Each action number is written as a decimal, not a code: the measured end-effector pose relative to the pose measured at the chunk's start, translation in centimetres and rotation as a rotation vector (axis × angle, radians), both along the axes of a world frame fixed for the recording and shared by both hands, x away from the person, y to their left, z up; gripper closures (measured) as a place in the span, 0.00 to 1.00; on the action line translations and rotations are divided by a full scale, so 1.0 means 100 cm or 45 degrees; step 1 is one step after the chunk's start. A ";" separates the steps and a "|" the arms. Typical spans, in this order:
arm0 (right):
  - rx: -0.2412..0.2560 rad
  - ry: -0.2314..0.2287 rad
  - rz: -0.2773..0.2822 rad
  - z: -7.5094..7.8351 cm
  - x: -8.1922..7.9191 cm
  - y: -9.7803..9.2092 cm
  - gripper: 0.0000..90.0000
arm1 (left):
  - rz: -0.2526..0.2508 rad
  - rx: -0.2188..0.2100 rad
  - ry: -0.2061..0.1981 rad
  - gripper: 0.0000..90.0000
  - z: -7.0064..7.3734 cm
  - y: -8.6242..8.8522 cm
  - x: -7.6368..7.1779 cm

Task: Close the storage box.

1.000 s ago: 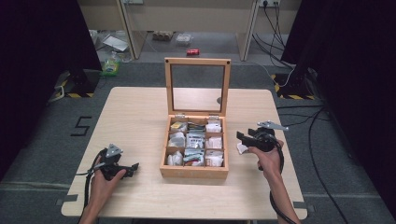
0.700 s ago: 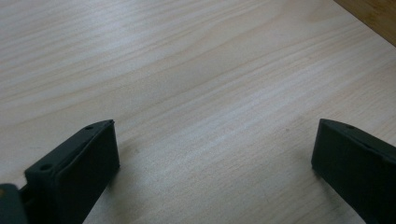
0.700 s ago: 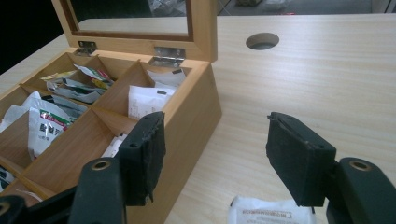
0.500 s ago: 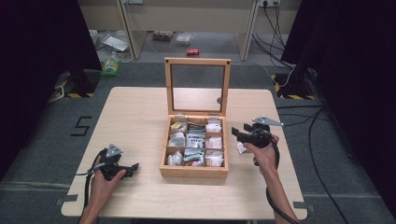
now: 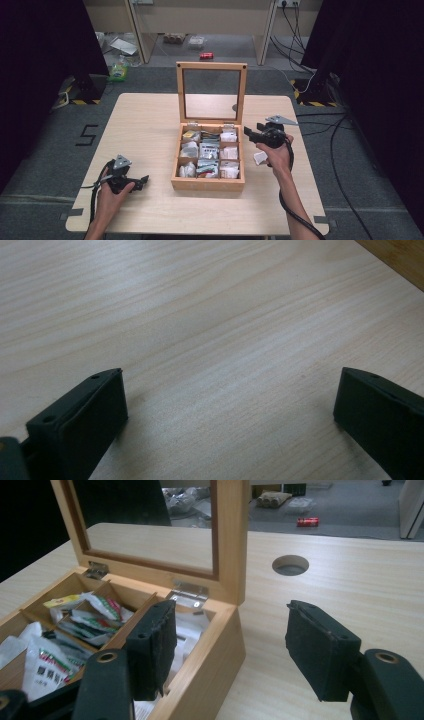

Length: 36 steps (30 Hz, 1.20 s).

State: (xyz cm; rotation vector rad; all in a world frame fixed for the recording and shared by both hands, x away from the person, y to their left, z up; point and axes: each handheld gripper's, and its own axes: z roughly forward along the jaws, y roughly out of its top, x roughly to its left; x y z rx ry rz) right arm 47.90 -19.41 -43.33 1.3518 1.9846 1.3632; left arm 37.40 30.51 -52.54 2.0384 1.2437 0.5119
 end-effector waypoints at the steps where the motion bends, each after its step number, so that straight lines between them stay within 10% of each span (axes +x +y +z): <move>1: -0.001 -0.001 -0.004 0.000 0.002 0.000 0.42 | 0.000 0.000 0.000 0.00 0.000 0.000 0.000; 36: 0.002 -0.025 -0.010 0.000 0.060 0.033 0.41 | -0.002 0.002 -0.001 0.00 0.000 0.000 0.000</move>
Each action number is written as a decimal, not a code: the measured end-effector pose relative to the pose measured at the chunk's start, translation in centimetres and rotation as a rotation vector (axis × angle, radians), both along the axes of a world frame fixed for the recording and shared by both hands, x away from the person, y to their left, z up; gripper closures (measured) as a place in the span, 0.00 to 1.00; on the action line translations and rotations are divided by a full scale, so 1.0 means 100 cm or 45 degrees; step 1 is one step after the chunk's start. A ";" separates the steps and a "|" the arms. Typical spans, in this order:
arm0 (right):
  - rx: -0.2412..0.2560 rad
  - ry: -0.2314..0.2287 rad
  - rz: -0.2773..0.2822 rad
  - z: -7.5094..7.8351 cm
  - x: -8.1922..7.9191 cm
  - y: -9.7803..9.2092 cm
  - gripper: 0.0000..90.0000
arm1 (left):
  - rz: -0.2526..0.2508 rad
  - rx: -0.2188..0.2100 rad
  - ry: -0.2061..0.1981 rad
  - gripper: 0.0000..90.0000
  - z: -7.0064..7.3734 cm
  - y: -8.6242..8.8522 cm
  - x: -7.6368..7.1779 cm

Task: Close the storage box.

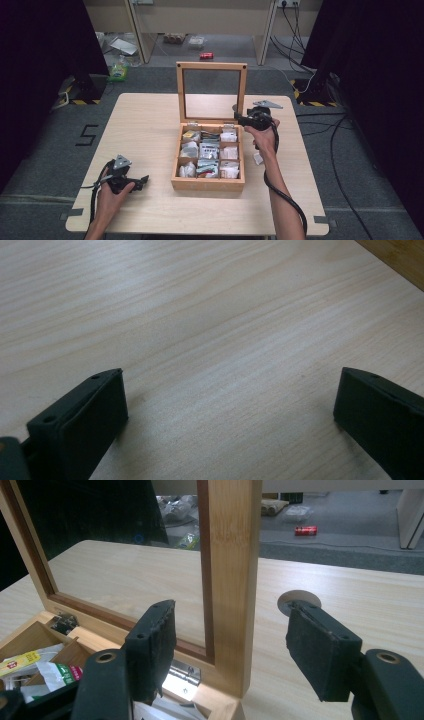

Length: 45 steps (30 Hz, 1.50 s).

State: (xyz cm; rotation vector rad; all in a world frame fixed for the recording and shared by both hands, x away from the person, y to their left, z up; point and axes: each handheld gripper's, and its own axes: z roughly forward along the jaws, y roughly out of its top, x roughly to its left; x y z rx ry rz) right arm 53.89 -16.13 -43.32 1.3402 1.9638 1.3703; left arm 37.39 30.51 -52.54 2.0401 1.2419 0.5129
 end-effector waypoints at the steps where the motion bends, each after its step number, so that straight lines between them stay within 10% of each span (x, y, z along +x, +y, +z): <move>1: 0.006 0.002 0.004 0.000 0.001 0.001 0.41 | 0.000 0.000 0.000 0.00 0.000 0.000 0.000; 45: -0.048 -0.097 0.115 0.004 0.006 0.010 0.58 | 0.002 -0.002 0.000 0.00 0.000 0.000 0.000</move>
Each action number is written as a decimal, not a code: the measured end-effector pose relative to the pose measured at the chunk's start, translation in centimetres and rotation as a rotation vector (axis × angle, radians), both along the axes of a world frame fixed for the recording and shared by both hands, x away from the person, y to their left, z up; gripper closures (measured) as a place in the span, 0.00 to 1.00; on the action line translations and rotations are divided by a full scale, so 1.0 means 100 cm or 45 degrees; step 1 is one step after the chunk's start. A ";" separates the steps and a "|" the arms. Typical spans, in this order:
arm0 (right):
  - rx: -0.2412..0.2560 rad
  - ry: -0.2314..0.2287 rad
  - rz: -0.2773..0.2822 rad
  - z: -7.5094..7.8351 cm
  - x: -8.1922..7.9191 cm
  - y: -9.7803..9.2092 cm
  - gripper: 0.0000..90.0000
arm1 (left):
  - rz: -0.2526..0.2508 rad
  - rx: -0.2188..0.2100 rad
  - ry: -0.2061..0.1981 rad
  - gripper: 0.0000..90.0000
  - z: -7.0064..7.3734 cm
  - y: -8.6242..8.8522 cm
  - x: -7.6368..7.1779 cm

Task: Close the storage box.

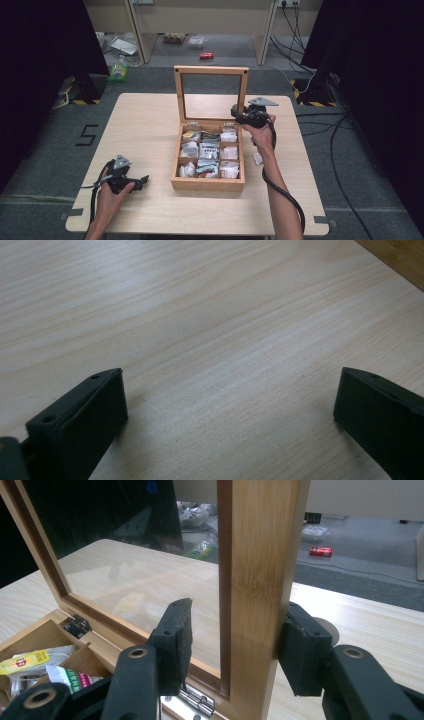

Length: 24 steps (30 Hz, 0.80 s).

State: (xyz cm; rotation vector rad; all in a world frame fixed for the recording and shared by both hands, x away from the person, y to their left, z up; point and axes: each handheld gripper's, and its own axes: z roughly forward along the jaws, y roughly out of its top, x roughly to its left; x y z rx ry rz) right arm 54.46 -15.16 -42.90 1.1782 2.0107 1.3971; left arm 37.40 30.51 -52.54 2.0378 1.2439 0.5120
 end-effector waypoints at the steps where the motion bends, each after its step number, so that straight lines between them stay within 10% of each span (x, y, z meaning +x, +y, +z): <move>1: 0.000 -0.003 0.002 0.000 -0.001 -0.001 0.58 | 0.000 0.000 0.000 0.00 0.000 0.000 0.000; 24: 0.050 -0.039 -0.005 0.009 -0.031 -0.008 0.59 | 0.000 -0.001 0.000 0.00 0.000 0.000 0.000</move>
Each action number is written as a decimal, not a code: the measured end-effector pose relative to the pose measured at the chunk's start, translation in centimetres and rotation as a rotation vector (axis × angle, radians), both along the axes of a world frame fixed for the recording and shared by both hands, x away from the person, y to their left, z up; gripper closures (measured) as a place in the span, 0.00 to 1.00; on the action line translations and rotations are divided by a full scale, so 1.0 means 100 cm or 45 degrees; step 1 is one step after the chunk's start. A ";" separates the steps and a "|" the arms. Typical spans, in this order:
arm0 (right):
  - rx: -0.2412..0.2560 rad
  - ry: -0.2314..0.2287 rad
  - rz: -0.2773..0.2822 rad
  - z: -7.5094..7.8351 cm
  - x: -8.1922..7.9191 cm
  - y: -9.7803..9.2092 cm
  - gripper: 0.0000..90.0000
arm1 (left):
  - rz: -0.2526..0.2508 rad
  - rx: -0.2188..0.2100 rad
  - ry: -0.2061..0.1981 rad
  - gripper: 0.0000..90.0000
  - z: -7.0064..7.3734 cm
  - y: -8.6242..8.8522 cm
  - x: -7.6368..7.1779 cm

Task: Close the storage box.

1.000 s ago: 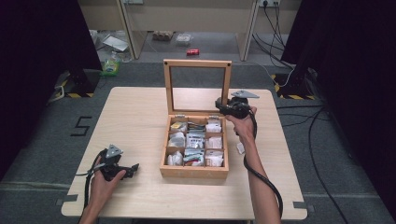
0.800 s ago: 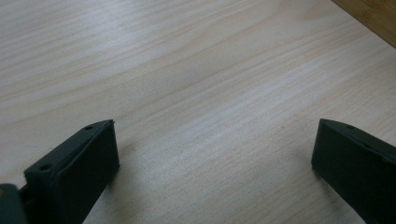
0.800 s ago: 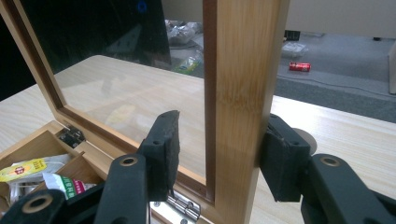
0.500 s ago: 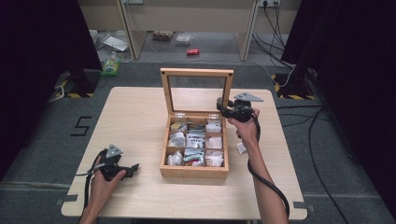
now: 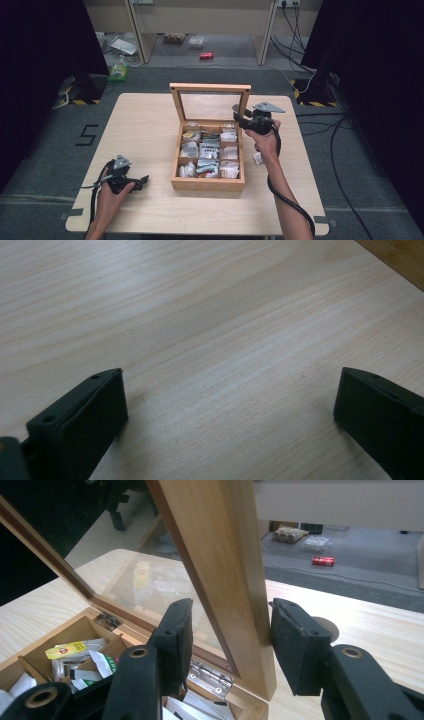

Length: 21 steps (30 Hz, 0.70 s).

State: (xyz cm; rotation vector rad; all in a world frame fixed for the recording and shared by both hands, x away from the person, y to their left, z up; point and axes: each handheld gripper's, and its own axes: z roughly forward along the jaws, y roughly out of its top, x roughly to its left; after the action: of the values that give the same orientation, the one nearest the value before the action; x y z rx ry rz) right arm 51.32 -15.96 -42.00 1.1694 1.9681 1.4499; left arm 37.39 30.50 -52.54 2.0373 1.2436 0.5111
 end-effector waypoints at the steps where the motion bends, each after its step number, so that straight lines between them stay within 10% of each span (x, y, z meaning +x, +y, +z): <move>1: 0.000 0.001 -0.003 0.000 -0.001 0.000 0.58 | 0.000 0.000 0.000 0.00 0.000 0.000 0.000; 9: 0.069 0.025 -0.022 0.008 -0.012 -0.006 0.65 | -0.001 -0.001 -0.001 0.00 0.000 0.000 0.000; 21: 0.010 0.030 -0.004 0.013 -0.027 -0.006 0.64 | -0.001 0.001 0.000 0.00 0.000 0.000 0.000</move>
State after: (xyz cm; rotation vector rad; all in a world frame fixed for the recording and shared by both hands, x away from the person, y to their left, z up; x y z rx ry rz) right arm 48.62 -16.52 -40.71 1.1975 1.9775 1.4498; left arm 37.39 30.50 -52.53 2.0379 1.2433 0.5110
